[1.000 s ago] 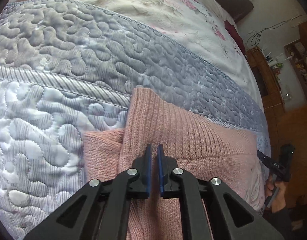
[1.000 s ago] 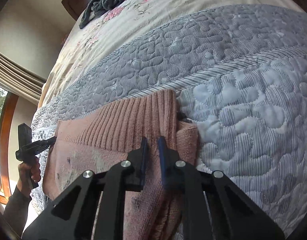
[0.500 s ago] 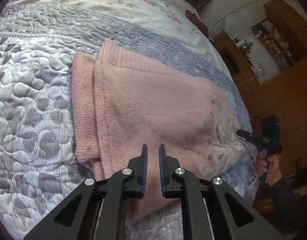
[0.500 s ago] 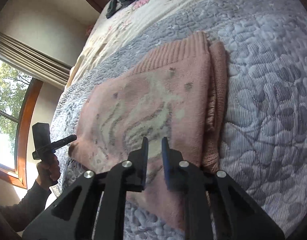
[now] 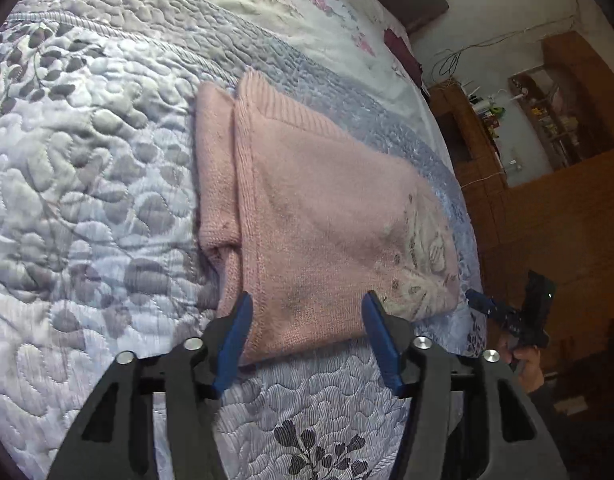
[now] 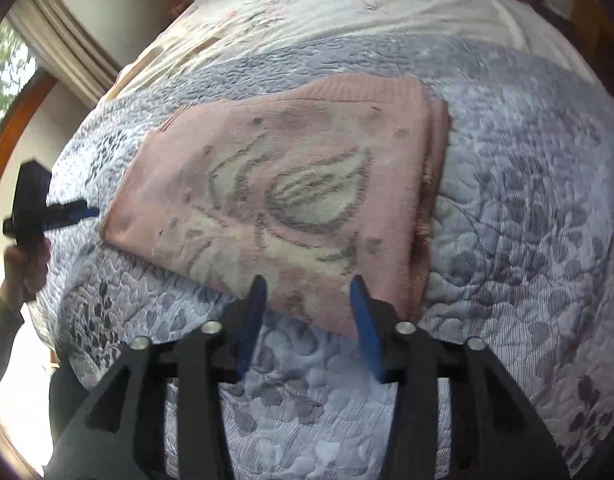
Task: Fold small clothes
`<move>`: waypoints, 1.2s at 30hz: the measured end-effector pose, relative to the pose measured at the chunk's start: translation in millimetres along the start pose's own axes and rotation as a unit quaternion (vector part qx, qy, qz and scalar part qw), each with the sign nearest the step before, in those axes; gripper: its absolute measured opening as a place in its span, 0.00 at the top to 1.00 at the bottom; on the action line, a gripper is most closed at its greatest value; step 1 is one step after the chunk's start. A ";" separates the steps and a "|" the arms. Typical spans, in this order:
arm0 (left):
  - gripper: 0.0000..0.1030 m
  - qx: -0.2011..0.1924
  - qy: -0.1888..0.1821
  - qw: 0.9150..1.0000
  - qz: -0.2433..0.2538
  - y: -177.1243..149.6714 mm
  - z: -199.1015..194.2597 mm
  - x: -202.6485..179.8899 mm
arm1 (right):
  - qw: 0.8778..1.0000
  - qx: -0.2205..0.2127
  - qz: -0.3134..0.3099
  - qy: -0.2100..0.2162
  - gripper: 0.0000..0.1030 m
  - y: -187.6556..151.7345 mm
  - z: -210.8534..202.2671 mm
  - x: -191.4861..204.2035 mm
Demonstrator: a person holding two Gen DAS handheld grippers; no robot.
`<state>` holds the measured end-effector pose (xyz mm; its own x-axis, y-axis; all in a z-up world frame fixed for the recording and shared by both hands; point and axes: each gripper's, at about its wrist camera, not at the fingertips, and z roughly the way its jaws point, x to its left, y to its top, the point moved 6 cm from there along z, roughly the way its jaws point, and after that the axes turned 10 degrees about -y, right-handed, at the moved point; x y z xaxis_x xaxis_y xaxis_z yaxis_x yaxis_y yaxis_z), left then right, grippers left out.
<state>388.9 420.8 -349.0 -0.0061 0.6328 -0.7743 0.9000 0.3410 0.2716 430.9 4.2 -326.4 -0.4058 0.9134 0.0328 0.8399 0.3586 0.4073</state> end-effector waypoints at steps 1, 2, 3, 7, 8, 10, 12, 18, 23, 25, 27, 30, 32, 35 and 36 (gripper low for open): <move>0.30 -0.010 0.003 1.000 -0.010 12.2 -9.3 8.0 | 0.999 -0.014 -0.047 -0.015 0.28 1.1 -6.5 27.3; 0.29 -0.015 0.009 1.000 -0.023 24.6 -15.8 17.8 | 0.995 -0.027 -0.094 -0.026 0.22 3.0 -8.2 57.2; 0.28 -0.015 0.019 0.999 -0.039 37.4 -18.2 30.1 | 0.988 -0.040 -0.143 -0.035 0.20 2.5 -8.1 92.2; 0.28 0.014 0.001 0.995 -0.098 79.2 2.0 64.8 | 0.950 -0.078 -0.294 -0.066 0.18 -5.6 13.8 199.2; 0.28 0.021 -0.003 0.994 -0.107 85.8 9.6 71.1 | 0.945 -0.077 -0.310 -0.064 0.18 -5.5 23.4 220.1; 0.28 0.032 -0.011 0.992 -0.120 99.6 25.7 79.9 | 0.945 -0.065 -0.318 -0.046 0.21 -0.9 40.8 248.8; 0.28 0.038 -0.017 0.991 -0.129 110.3 40.2 87.4 | 0.943 -0.063 -0.325 -0.043 0.21 6.0 54.1 266.7; 0.28 0.064 -0.039 0.992 -0.102 133.2 80.3 85.6 | 0.939 -0.060 -0.334 -0.046 0.23 23.0 91.4 294.4; 0.29 0.100 -0.058 0.990 -0.080 145.9 116.5 73.7 | 0.944 -0.058 -0.323 -0.039 0.23 34.1 111.5 303.8; 0.30 0.105 -0.063 0.990 -0.075 146.7 122.4 72.8 | 0.944 -0.060 -0.321 -0.039 0.23 38.7 116.7 304.7; 0.30 0.106 -0.074 0.989 -0.077 148.7 126.4 72.3 | 0.944 -0.063 -0.322 -0.041 0.23 42.0 121.5 304.2; 0.30 0.109 -0.088 0.987 -0.079 151.1 128.8 71.9 | 0.945 -0.065 -0.319 -0.041 0.23 44.3 128.7 304.4; 0.30 0.113 -0.090 0.986 -0.078 153.0 131.9 71.6 | 0.944 -0.068 -0.319 -0.045 0.23 43.9 130.5 304.9; 0.30 0.115 -0.091 0.986 -0.080 156.0 135.1 71.0 | 0.939 -0.081 -0.329 -0.061 0.23 40.8 127.7 308.8; 0.32 0.116 -0.089 0.986 -0.079 157.5 137.3 70.5 | 0.936 -0.087 -0.335 -0.067 0.24 40.6 128.1 310.2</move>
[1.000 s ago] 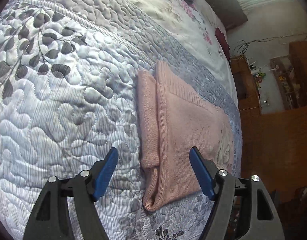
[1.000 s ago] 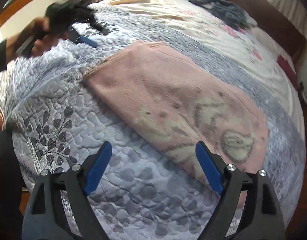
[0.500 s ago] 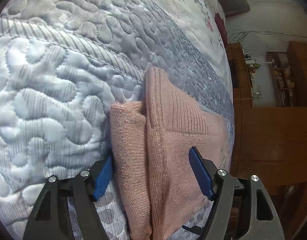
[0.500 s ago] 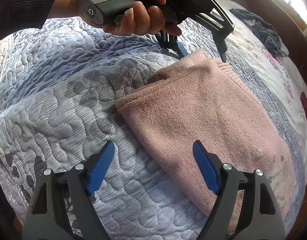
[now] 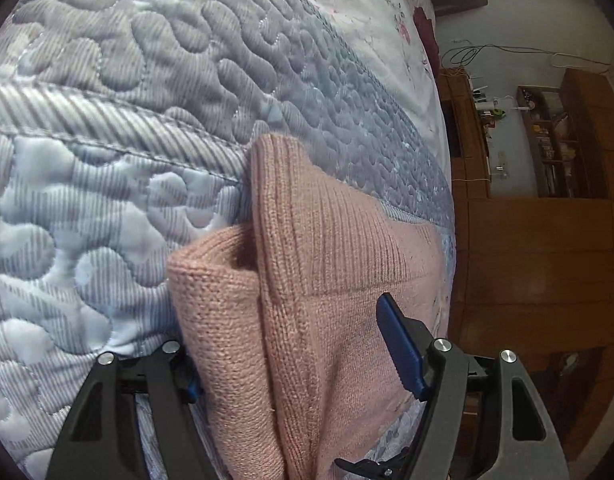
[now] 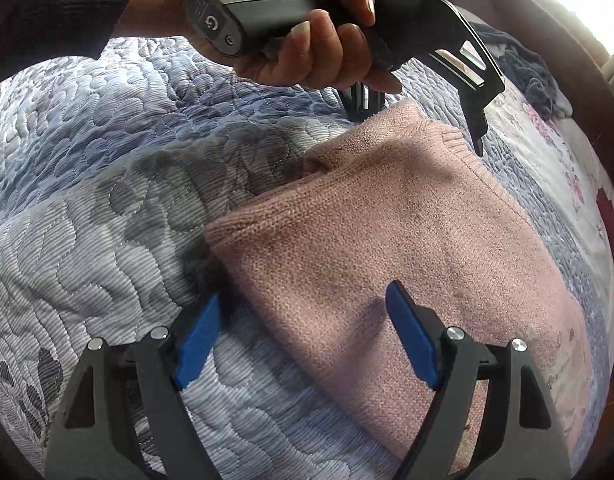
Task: Fold small clothes
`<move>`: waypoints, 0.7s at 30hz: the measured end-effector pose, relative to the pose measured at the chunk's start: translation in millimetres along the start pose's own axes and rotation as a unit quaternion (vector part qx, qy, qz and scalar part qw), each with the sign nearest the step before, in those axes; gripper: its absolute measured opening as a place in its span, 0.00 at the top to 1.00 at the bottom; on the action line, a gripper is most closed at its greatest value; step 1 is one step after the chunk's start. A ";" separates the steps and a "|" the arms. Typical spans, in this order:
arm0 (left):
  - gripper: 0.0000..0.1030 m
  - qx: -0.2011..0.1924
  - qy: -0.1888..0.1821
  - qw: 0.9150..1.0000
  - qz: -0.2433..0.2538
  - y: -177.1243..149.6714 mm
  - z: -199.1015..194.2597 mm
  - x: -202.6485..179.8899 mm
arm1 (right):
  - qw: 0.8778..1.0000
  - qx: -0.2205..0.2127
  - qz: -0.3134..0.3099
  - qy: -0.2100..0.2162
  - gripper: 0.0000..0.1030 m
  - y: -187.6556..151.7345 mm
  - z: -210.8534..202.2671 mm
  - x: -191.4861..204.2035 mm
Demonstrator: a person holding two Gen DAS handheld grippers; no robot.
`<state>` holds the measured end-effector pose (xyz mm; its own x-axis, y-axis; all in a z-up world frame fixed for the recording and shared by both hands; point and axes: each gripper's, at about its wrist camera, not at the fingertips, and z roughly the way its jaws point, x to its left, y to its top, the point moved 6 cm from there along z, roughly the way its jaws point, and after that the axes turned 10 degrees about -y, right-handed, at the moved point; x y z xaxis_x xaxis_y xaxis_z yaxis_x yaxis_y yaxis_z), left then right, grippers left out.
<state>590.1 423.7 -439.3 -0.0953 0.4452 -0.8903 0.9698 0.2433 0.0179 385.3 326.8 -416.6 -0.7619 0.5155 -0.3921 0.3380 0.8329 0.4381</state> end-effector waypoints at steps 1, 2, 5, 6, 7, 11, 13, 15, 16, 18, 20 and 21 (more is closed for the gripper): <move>0.32 0.001 0.003 1.000 0.001 0.1 0.7 -0.2 | 1.000 -0.005 -0.008 -0.009 0.24 -1.4 -2.6 3.5; 0.36 0.002 0.007 1.000 0.004 -0.2 1.3 -0.1 | 1.000 -0.009 -0.017 -0.022 0.24 -1.7 -3.7 6.8; 0.48 -0.001 0.013 1.000 0.004 -0.8 -2.5 5.5 | 0.998 -0.017 -0.037 -0.041 0.25 2.6 -4.0 14.3; 0.53 -0.003 0.010 1.000 0.000 -1.1 -5.3 8.8 | 0.998 -0.020 -0.040 -0.046 0.25 5.3 -2.6 15.7; 0.54 -0.005 0.007 1.000 -0.005 -0.9 -7.2 11.9 | 0.997 -0.022 -0.042 -0.053 0.25 8.2 -0.6 16.6; 0.57 -0.003 0.008 1.000 -0.007 -0.5 -9.3 14.4 | 0.995 -0.034 -0.034 -0.086 0.27 21.7 3.1 10.8; 0.58 -0.003 0.014 1.000 -0.011 0.7 -8.8 14.0 | 0.995 -0.032 -0.026 -0.094 0.33 23.5 4.9 9.1; 0.65 -0.007 0.021 1.000 -0.014 2.1 -8.7 13.8 | 0.996 -0.027 -0.023 -0.088 0.54 22.8 6.1 12.5; 0.67 -0.009 0.022 1.000 -0.016 2.5 -9.3 13.9 | 0.995 -0.028 -0.021 -0.088 0.59 23.0 5.0 13.6; 0.71 -0.011 0.022 1.000 -0.018 1.1 -12.1 14.1 | 0.995 -0.030 -0.018 -0.095 0.76 21.7 0.7 16.7; 0.73 -0.013 0.025 0.999 -0.017 0.6 -14.2 11.0 | 0.995 -0.032 -0.001 -0.090 0.83 20.2 -5.6 15.0; 0.74 -0.014 0.026 0.999 -0.016 -0.2 -15.2 9.0 | 0.995 -0.035 0.008 -0.089 0.85 20.9 -8.0 11.2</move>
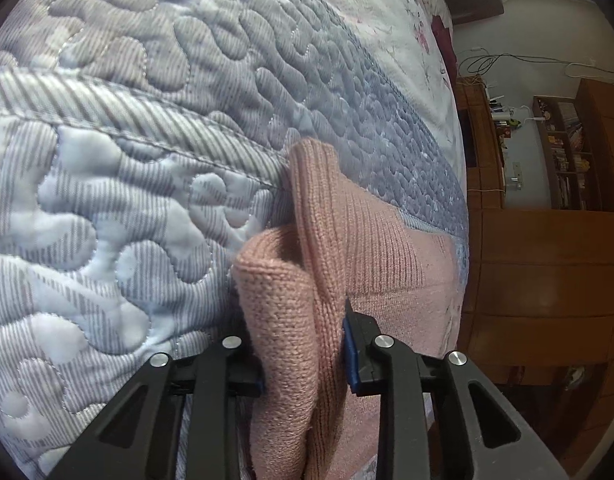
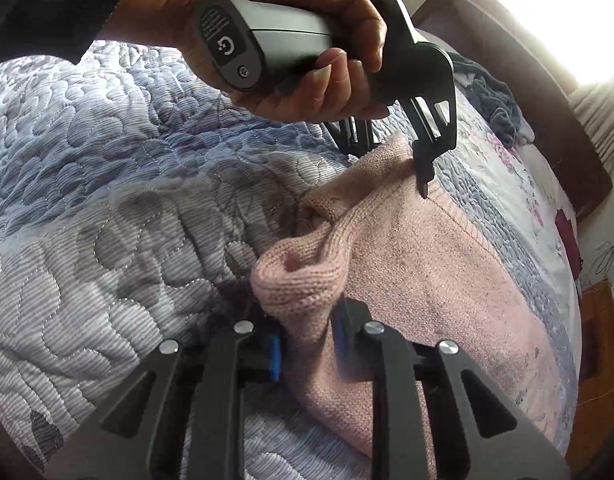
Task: Fold small clothes
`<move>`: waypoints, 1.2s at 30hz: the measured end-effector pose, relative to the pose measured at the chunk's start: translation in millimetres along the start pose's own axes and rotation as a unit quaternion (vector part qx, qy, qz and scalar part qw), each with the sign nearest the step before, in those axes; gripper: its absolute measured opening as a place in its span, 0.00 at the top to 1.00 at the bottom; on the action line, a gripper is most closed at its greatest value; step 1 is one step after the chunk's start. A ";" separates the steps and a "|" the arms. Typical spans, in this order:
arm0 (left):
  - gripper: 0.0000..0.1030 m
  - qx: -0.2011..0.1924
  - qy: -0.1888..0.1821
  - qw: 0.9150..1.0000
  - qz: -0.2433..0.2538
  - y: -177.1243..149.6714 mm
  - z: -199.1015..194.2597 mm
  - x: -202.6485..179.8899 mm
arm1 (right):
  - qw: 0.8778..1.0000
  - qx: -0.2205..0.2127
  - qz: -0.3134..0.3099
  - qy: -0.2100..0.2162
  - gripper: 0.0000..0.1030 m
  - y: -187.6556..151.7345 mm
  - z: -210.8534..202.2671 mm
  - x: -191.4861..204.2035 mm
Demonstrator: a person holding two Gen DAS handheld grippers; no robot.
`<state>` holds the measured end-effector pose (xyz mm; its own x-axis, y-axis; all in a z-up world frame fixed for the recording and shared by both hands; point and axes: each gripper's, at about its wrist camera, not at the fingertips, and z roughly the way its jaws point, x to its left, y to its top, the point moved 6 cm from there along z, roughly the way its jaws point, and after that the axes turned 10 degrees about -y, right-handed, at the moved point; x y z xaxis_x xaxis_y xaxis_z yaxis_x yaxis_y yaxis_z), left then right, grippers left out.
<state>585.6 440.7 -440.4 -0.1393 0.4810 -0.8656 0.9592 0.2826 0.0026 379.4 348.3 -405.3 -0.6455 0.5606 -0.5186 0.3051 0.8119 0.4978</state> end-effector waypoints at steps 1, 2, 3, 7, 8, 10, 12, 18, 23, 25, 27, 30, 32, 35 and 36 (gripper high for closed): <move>0.74 -0.001 0.002 1.000 0.000 -0.3 -1.0 -2.4 | 1.000 -0.003 0.008 0.000 0.86 1.2 -2.7 -4.0; 0.74 -0.002 0.004 1.000 0.000 -0.4 -1.9 -4.9 | 1.000 -0.006 0.015 -0.001 0.87 2.5 -5.1 -8.1; 0.75 -0.002 0.005 1.000 0.000 -0.4 -2.6 -7.7 | 1.000 -0.010 0.021 -0.002 0.88 3.4 -8.1 -11.4; 0.75 -0.004 0.011 1.000 0.003 0.2 -6.6 -23.5 | 0.998 -0.019 0.051 -0.001 0.91 8.4 -16.3 -26.6; 0.75 -0.004 0.013 1.000 0.004 0.2 -7.2 -27.3 | 0.998 -0.020 0.061 0.001 0.91 9.1 -18.6 -30.4; 0.75 -0.004 0.017 1.000 0.006 1.2 -8.2 -35.1 | 0.997 -0.023 0.078 0.003 0.91 9.5 -24.2 -36.0; 0.76 -0.003 0.023 1.000 0.009 2.2 -9.2 -44.8 | 0.995 -0.025 0.092 0.005 0.91 11.5 -27.8 -43.9; 0.76 -0.001 0.046 0.999 0.024 1.9 -11.0 -76.6 | 0.991 -0.033 0.132 0.008 0.91 14.8 -44.1 -65.0; 0.76 -0.001 0.056 0.998 0.038 0.5 -9.8 -105.9 | 0.988 -0.041 0.152 0.003 0.91 15.1 -57.9 -79.9; 0.76 -0.001 0.059 0.997 0.042 0.3 -8.3 -115.8 | 0.986 -0.043 0.161 0.001 0.91 14.9 -60.6 -90.8; 0.76 0.000 0.066 0.997 0.047 -1.3 -6.2 -125.6 | 0.984 -0.046 0.170 0.000 0.91 13.3 -66.1 -98.5; 0.76 0.000 0.072 0.996 0.054 -1.6 -4.7 -143.5 | 0.982 -0.052 0.183 -0.003 0.91 11.9 -74.3 -110.9; 0.76 -0.001 0.076 0.995 0.060 -1.7 -4.3 -155.7 | 0.980 -0.056 0.193 -0.004 0.91 11.7 -80.2 -119.6; 0.76 -0.001 0.084 0.994 0.067 -2.5 -1.8 -173.2 | 0.976 -0.061 0.209 -0.005 0.91 10.8 -87.8 -131.2; 0.76 -0.001 0.088 0.994 0.069 -3.0 -0.5 -178.8 | 0.975 -0.063 0.214 -0.005 0.91 10.2 -90.3 -135.2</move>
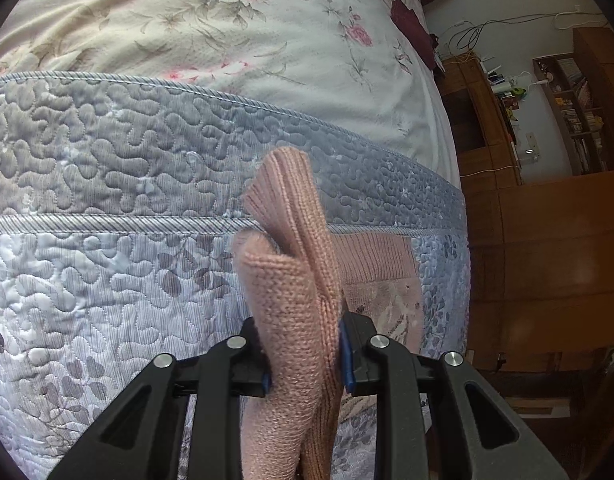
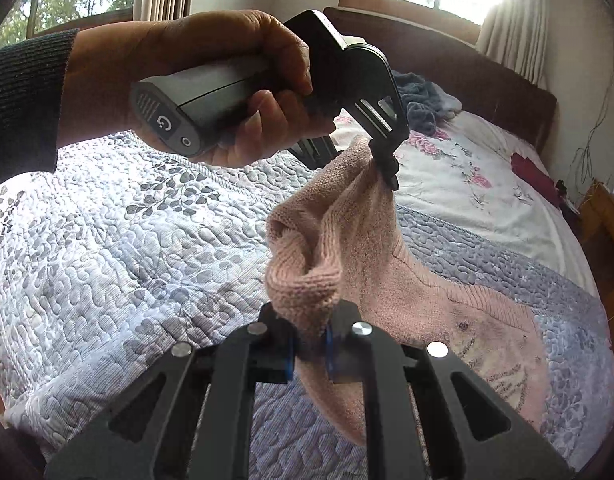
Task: Fold small clothes
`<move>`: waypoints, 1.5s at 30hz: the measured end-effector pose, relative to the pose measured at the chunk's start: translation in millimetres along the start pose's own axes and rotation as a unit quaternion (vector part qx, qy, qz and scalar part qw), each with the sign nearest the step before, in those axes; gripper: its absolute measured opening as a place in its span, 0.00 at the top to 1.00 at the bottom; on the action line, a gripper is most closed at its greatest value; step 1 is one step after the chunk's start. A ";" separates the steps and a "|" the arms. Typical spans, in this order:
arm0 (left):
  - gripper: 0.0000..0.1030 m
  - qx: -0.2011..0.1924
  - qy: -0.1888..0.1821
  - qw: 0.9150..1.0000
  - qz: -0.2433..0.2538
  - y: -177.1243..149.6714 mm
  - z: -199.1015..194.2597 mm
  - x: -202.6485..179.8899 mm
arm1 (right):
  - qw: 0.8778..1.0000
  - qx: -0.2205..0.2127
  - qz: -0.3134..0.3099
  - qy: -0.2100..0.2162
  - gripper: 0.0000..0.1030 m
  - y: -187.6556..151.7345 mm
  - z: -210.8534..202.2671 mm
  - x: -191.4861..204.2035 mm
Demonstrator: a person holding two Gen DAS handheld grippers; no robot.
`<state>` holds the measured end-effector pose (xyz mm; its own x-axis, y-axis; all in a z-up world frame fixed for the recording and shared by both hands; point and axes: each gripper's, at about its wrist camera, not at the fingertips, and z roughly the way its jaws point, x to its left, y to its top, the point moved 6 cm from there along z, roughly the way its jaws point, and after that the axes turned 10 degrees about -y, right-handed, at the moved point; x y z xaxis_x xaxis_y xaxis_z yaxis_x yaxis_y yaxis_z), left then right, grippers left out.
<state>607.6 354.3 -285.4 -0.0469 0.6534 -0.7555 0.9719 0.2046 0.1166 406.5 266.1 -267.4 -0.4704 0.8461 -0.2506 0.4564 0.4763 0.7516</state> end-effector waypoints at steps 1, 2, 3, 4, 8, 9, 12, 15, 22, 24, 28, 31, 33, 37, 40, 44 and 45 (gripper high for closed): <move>0.76 0.001 0.004 1.000 0.002 0.7 0.1 -5.4 | 1.000 -0.001 0.007 0.000 0.91 0.9 -2.5 -4.0; 0.76 0.000 0.008 1.000 0.005 1.3 0.2 -10.6 | 1.000 -0.003 0.012 0.001 0.91 1.7 -5.1 -8.0; 0.76 0.000 0.011 1.000 0.006 1.8 0.6 -15.2 | 1.000 -0.005 0.016 0.001 0.91 2.5 -7.6 -11.8; 0.76 0.000 0.013 1.000 0.006 1.7 1.1 -19.9 | 1.000 -0.007 0.019 0.000 0.91 3.2 -10.0 -15.6; 0.76 -0.001 0.027 1.000 0.012 0.1 4.4 -37.4 | 0.999 -0.013 0.038 0.003 0.91 5.9 -18.7 -33.4; 0.76 -0.001 0.031 0.999 0.014 0.2 5.9 -41.5 | 0.999 -0.015 0.043 0.002 0.91 6.1 -21.1 -38.5; 0.76 0.000 0.042 0.999 0.019 0.4 11.0 -55.0 | 0.998 -0.018 0.057 0.003 0.91 5.8 -26.7 -51.9; 0.76 0.002 0.049 0.998 0.025 0.8 17.4 -70.3 | 0.997 -0.021 0.071 0.004 0.91 4.8 -32.7 -65.3; 0.76 0.011 0.069 0.997 0.041 0.9 41.9 -106.5 | 0.994 -0.027 0.108 0.004 0.91 -5.9 -43.9 -104.2; 0.76 0.015 0.075 0.996 0.045 1.2 52.3 -115.5 | 0.992 -0.027 0.120 0.004 0.91 -10.2 -44.9 -114.6; 0.77 0.023 0.090 0.994 0.051 0.8 74.7 -130.9 | 0.989 -0.026 0.145 0.009 0.91 -19.2 -46.4 -134.8; 0.77 0.030 0.099 0.993 0.055 -1.1 93.3 -140.8 | 0.987 -0.025 0.159 0.009 0.91 -28.4 -46.3 -147.1; 0.77 0.035 0.107 0.992 0.058 -2.1 105.1 -146.7 | 0.985 -0.024 0.171 0.010 0.91 -35.2 -46.3 -156.0; 0.77 0.042 0.124 0.990 0.061 -5.7 127.7 -154.6 | 0.980 -0.018 0.196 0.014 0.91 -49.0 -45.3 -172.4; 0.77 0.046 0.135 0.988 0.059 -7.9 143.9 -155.8 | 0.977 -0.013 0.212 0.016 0.91 -59.7 -43.3 -184.7; 0.77 0.048 0.149 0.986 0.061 -12.4 166.2 -161.0 | 0.972 -0.009 0.233 0.018 0.91 -74.3 -43.0 -200.5; 0.77 0.048 0.154 0.985 0.064 -14.3 172.2 -163.5 | 0.971 -0.008 0.238 0.018 0.91 -78.1 -42.8 -204.2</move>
<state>641.0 119.0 -274.6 0.0243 0.8621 -0.5061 0.9910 0.0457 0.1254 434.6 45.8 -248.8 -0.2354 0.9605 0.1486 0.6169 0.0295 0.7865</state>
